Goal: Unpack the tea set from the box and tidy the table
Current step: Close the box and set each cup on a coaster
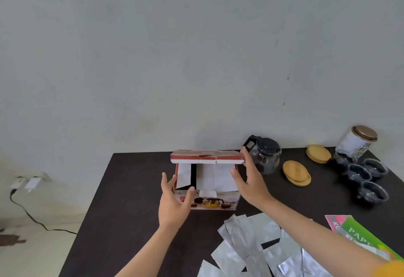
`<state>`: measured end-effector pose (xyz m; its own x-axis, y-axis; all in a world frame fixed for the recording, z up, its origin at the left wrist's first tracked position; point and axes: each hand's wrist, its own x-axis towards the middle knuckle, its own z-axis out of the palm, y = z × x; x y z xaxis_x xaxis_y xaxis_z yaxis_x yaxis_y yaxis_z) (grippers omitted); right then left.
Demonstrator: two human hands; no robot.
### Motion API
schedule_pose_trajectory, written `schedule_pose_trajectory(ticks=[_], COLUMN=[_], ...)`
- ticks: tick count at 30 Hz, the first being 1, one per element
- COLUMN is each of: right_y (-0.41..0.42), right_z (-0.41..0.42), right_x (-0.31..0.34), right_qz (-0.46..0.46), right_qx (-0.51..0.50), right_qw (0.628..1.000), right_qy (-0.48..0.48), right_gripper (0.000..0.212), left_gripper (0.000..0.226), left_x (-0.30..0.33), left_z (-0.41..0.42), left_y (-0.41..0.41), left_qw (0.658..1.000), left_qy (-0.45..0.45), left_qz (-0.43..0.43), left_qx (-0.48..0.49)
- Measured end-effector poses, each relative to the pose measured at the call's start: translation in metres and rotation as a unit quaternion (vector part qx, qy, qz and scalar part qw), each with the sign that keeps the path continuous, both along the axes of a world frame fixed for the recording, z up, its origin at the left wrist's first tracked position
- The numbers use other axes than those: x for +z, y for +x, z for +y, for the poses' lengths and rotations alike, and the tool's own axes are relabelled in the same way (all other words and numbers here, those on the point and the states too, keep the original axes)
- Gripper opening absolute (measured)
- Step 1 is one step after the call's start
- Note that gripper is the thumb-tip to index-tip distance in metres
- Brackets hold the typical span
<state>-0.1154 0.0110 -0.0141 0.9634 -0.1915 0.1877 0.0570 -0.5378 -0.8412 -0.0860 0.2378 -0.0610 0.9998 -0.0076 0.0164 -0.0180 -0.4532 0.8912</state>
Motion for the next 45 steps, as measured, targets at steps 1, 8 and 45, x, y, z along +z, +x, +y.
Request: schedule_pose_trajectory(ticks=[1,8,45], right_y=[-0.004,-0.015,-0.018], right_z=[0.003,0.010,0.021], right_x=[-0.004,-0.038,-0.072], right_qz=[-0.002,0.024,0.001], right_qx=[0.004,-0.023,-0.001], right_qw=[1.000,0.999,0.944], right_qy=[0.001,-0.026,-0.330], right_gripper=[0.070,0.061,0.061], left_gripper=[0.095,0.049,0.070], left_x=[0.002,0.005,-0.039], left_z=[0.000,0.006,0.007], left_y=[0.000,0.006,0.005], left_qw=[1.000,0.999,0.907], left_qy=[-0.008,0.001,0.375], left_qz=[0.003,0.007,-0.169], left_qx=[0.005,0.032,-0.085])
